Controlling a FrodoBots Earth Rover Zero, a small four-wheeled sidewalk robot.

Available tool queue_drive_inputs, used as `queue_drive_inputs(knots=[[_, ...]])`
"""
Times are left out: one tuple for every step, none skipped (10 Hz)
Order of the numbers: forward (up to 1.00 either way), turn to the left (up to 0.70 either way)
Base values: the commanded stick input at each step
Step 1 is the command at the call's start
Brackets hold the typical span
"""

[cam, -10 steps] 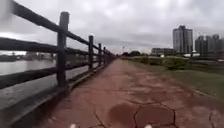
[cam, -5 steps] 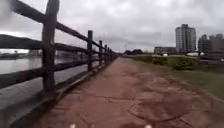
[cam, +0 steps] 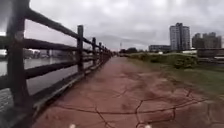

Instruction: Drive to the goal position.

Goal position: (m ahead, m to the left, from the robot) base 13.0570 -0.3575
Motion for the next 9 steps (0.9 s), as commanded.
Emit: queue_drive_inputs(knots=[[0.85,0.01],[0.85,0.01],[0.85,0.01],[0.85,0.01],[0.85,0.01],[0.85,0.01],[0.85,0.01],[0.85,0.01],[0.85,-0.03]])
